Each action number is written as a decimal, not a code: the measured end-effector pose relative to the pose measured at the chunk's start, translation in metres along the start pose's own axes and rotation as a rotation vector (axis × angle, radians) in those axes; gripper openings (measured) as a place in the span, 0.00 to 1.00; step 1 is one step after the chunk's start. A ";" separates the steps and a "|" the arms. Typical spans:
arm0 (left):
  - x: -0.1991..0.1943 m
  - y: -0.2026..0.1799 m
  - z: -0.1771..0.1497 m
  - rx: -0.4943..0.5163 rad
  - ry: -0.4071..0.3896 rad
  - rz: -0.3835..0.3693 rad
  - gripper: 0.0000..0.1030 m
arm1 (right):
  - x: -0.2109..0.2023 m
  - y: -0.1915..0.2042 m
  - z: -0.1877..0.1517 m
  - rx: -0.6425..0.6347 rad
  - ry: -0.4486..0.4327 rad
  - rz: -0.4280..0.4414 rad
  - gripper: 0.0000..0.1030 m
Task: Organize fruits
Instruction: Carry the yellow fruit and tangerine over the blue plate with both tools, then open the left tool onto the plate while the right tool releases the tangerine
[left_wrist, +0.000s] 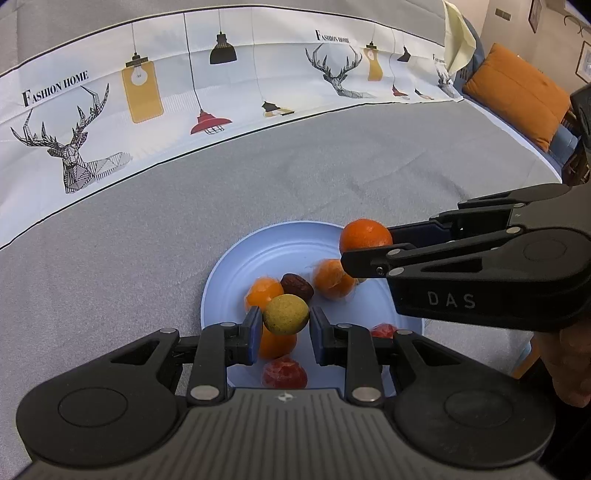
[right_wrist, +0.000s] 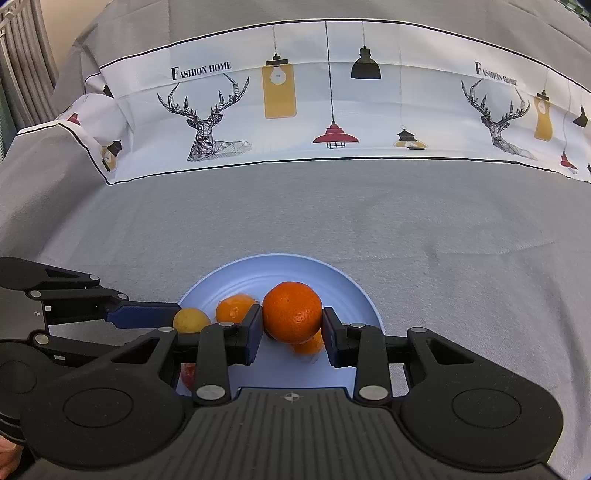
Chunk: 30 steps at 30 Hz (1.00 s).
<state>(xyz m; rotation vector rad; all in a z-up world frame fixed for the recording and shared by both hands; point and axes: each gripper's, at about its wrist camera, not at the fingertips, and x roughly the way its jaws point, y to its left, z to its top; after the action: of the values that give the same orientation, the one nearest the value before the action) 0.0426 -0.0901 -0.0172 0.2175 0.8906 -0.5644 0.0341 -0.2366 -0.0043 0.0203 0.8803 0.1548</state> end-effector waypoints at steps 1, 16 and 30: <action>0.000 0.000 0.000 -0.002 -0.001 -0.001 0.29 | 0.000 0.000 0.000 -0.001 0.000 0.000 0.34; 0.000 0.000 0.000 0.004 -0.009 -0.012 0.29 | 0.000 0.001 0.000 -0.001 -0.001 0.001 0.34; -0.033 0.028 -0.002 -0.118 -0.095 0.062 0.75 | -0.011 -0.012 0.002 0.091 -0.030 -0.025 0.74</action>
<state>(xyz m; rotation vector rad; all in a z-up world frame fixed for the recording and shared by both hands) 0.0405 -0.0534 0.0059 0.1102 0.8192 -0.4597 0.0300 -0.2497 0.0048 0.0965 0.8565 0.0905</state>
